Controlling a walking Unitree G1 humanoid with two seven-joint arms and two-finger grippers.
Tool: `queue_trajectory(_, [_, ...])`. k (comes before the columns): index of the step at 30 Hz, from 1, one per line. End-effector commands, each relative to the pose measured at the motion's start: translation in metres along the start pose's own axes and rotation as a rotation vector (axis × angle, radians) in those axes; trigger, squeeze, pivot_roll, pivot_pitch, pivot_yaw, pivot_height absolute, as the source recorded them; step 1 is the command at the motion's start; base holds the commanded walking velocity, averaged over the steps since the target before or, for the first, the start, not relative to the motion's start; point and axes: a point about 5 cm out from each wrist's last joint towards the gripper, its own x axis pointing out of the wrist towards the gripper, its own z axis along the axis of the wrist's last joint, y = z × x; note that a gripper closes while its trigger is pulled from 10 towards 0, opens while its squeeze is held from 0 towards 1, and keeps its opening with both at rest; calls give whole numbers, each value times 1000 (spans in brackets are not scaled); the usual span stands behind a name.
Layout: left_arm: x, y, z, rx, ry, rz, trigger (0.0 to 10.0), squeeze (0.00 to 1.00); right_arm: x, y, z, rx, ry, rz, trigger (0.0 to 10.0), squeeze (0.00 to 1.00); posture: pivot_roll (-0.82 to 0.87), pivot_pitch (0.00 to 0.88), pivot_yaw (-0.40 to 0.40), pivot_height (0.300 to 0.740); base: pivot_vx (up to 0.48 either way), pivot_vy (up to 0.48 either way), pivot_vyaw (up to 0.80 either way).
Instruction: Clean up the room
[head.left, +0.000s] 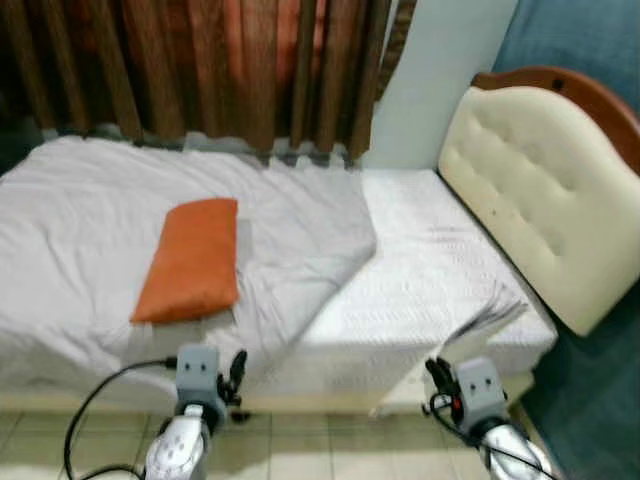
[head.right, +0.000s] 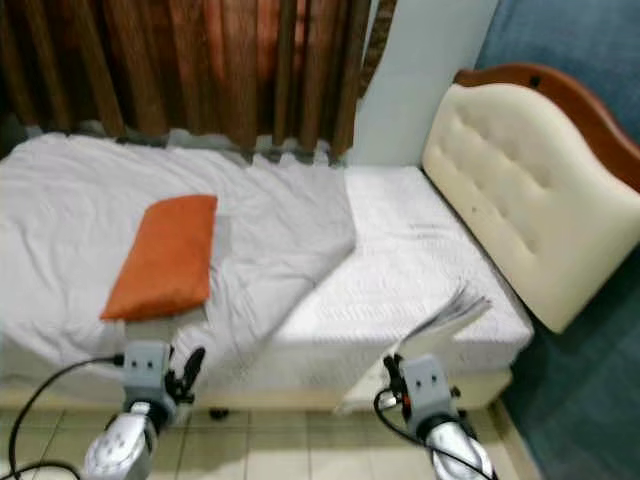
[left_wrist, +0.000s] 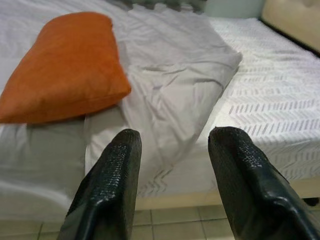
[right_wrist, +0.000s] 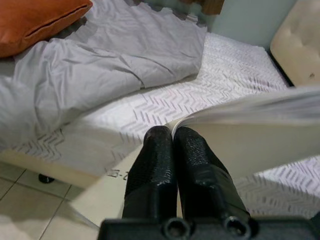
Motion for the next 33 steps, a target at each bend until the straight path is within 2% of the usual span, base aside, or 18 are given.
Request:
queue_trajectory(1, [6, -15, 12, 14, -44, -43, 10000, 0, 4, -6, 11, -9, -54, -8, 0, 0, 55, 0, -102, 740, 0, -461, 0])
queue_trajectory(8, [4, -16, 14, 44, -50, -33, 10000, 0, 10, -4, 11, -2, -47, 37, 0, 0, 66, 0, -103, 740, 0, -434, 0])
queue_trajectory(10, [6, -17, 15, 74, -51, -33, 10000, 0, 10, -3, 10, 0, -43, 45, 0, 0, 68, 0, -103, 740, 0, 0, 0])
queue_trajectory(12, [9, -19, 20, 59, -73, -43, 10000, 0, 11, -3, 10, 4, -39, 58, 0, 0, 70, 0, -103, 740, 0, 0, 0])
queue_trajectory(21, [15, -16, 23, 61, -66, -33, 10000, 0, 15, 1, 8, 0, -32, 96, 0, 0, 64, 0, -102, 740, 466, 0, 0])
queue_trajectory(23, [19, -19, 25, 89, -69, -62, 10000, 0, 14, 0, 10, -4, -35, 100, 0, 0, 58, 0, -98, 740, 469, 0, 0])
queue_trajectory(29, [24, -21, 28, 84, -70, -78, 10000, 0, 14, 1, 10, -4, -37, 102, 0, 0, 51, 0, -94, 740, 469, 0, 0])
queue_trajectory(33, [24, -23, 23, 85, -52, -126, 10000, 0, 11, 2, 10, 13, -38, 96, 0, 0, 39, 0, -92, 740, 469, 0, 0])
